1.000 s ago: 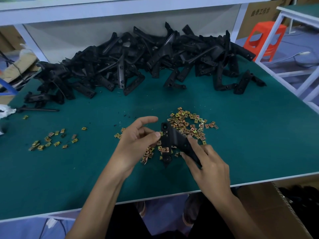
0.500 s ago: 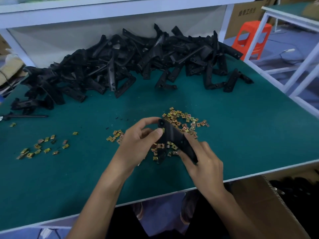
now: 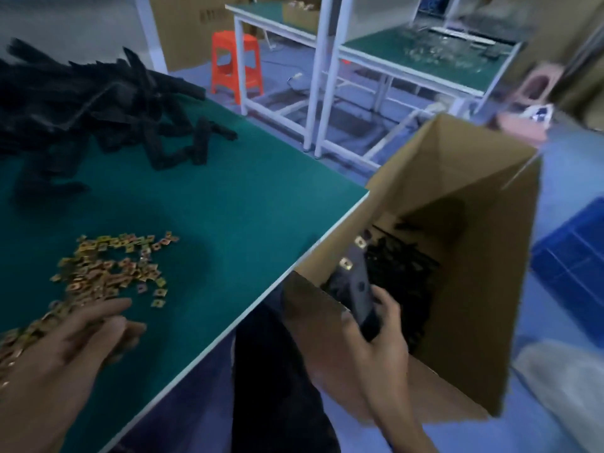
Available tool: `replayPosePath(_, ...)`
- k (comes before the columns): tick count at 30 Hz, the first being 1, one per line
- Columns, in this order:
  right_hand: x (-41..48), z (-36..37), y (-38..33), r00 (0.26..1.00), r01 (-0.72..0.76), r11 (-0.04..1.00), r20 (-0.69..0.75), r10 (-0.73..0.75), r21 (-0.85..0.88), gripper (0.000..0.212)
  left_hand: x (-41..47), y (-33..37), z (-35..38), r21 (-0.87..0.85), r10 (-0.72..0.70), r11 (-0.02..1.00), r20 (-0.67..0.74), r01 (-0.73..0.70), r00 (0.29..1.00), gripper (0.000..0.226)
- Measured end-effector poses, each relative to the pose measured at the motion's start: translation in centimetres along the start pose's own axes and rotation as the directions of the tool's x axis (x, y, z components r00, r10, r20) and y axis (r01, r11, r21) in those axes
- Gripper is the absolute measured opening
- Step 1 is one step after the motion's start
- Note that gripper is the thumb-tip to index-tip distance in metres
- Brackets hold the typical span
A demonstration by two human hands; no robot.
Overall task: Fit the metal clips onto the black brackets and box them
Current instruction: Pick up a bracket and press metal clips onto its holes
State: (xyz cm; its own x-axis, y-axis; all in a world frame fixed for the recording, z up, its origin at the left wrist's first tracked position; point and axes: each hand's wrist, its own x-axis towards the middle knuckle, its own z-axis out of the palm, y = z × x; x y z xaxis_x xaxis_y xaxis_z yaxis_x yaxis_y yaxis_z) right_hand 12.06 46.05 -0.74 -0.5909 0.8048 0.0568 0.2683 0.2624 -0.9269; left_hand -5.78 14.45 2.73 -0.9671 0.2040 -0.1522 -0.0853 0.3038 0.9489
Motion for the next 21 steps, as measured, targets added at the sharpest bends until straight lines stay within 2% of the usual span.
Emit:
replayPosePath(3,3.8,-3.3,0.8,0.991,-0.132,0.990,-0.012,0.131,-0.059,0.098,-0.6,0.3,0.2,0.004,0.023,1.000,-0.019,-0.023,1.000,0.031)
replayPosePath(5,5.6,-3.7,0.8,0.991,-0.135,0.979,-0.003,0.136,-0.151,0.107,-1.2,0.7,0.4,0.010,0.026,1.000,-0.029,-0.026,0.999,0.028)
replayPosePath(8,6.3,-1.2,-0.2,0.997,-0.041,0.964,0.058,0.058,-0.262,0.095,-2.0,1.2,0.3,-0.006,0.020,1.000,-0.072,-0.021,0.997,0.028)
replayPosePath(10,5.2,2.2,-2.0,0.987,0.095,0.965,0.148,-0.059,-0.245,0.078,-2.2,1.7,-0.1,-0.020,-0.006,1.000,-0.108,0.004,0.994,0.024)
replayPosePath(12,3.5,6.2,-4.1,0.926,0.326,0.931,0.253,-0.280,-0.165,0.057,-1.9,2.0,-1.0,0.028,-0.009,1.000,-0.124,0.012,0.992,0.020)
replayPosePath(14,1.6,10.2,-6.5,0.813,0.522,0.849,0.348,-0.467,-0.080,0.038,-1.4,2.3,-2.3,0.105,-0.009,0.994,-0.128,0.022,0.992,0.021)
replayPosePath(17,-0.2,14.9,-9.3,0.689,0.566,0.824,0.531,-0.494,0.032,0.033,0.1,2.5,-4.5,0.223,0.014,0.974,-0.182,0.027,0.983,0.017)
replayPosePath(19,-1.2,17.2,-9.7,0.662,0.538,0.841,0.590,-0.463,0.056,0.034,2.0,2.5,-5.8,0.295,0.032,0.955,-0.224,0.036,0.974,0.015)
replayPosePath(21,-2.0,18.4,-9.6,0.664,0.616,0.787,0.537,-0.521,0.001,0.032,4.6,2.5,-6.9,0.354,0.028,0.933,-0.256,0.067,0.966,0.012)
